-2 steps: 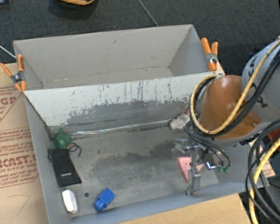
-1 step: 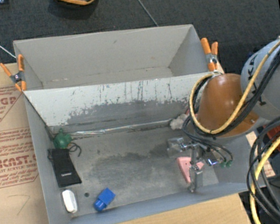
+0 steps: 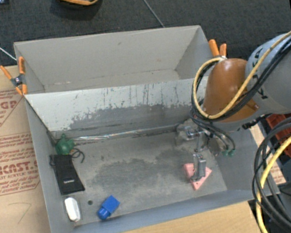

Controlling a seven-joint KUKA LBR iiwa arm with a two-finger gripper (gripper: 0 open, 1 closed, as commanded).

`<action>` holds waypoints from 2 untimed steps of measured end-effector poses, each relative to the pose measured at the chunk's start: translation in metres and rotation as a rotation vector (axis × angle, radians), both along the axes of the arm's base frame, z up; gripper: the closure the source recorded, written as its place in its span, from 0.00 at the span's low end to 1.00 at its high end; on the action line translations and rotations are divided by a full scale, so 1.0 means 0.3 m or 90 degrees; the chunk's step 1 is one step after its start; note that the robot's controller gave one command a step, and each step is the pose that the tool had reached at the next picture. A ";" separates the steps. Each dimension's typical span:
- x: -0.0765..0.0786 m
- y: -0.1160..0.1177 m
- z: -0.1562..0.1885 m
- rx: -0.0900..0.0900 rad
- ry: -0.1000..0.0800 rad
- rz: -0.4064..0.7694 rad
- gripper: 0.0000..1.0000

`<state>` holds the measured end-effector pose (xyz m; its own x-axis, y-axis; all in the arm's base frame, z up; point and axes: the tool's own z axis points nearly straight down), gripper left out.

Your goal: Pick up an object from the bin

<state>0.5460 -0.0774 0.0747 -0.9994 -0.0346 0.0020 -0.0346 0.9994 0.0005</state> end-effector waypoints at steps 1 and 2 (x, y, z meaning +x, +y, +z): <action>0.069 0.049 0.001 0.000 -0.004 0.243 0.00; -0.149 -0.006 -0.013 0.001 -0.002 0.062 0.00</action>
Offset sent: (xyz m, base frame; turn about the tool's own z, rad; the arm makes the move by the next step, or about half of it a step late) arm -0.0509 -0.0055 -0.0047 -0.0942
